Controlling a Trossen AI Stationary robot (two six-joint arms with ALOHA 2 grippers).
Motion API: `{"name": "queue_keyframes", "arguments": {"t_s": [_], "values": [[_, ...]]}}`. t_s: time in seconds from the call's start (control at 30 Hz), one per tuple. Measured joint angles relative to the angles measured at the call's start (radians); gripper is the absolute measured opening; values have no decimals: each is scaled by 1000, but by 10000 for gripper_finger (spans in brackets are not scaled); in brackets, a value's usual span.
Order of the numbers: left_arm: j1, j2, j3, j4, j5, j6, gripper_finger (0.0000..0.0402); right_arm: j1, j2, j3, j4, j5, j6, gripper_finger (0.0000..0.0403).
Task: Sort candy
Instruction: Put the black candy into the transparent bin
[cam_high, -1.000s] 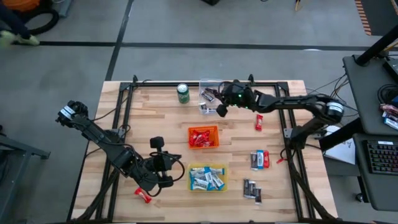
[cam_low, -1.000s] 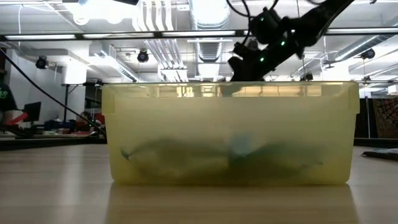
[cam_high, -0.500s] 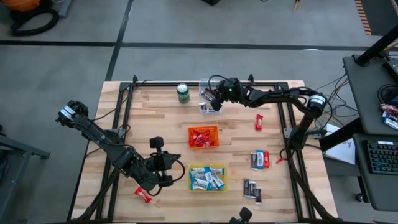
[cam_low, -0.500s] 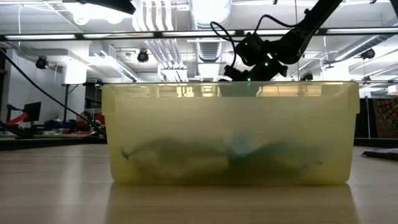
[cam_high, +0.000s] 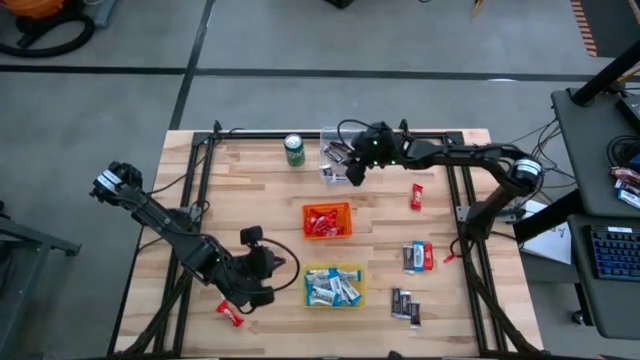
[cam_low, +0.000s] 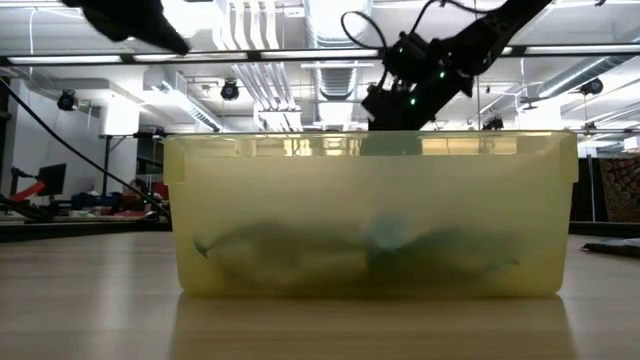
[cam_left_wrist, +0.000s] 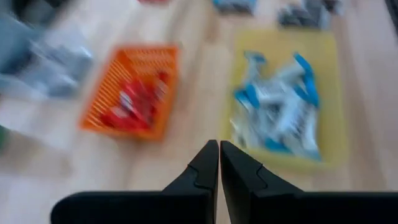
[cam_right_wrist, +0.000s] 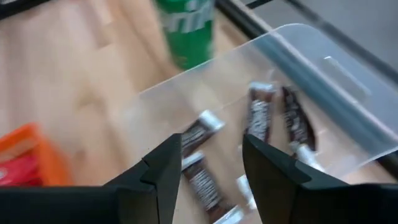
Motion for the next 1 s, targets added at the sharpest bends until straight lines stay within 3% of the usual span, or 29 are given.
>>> {"name": "queue_keyframes", "arguments": {"t_s": [0.2, 0.33, 0.47, 0.67, 0.87, 1.0], "values": [[35, 0, 22, -151, 207, -128, 7, 77, -89, 0, -97, -6, 23, 159], [35, 0, 22, -225, 396, -269, 30, 141, -141, 0, -120, -6, 23, 159], [8, 7, 19, -265, 494, -413, 60, 200, -180, -1, -127, -5, 23, 154], [-76, 48, 19, -264, 503, -460, 108, 288, -215, -2, -137, -6, 13, 146], [-181, 110, 16, -276, 372, -488, 166, 383, -227, -20, -100, -6, 0, 148], [-251, 160, 15, -288, 365, -507, 199, 442, -227, -44, -46, -5, 17, 145]]}}
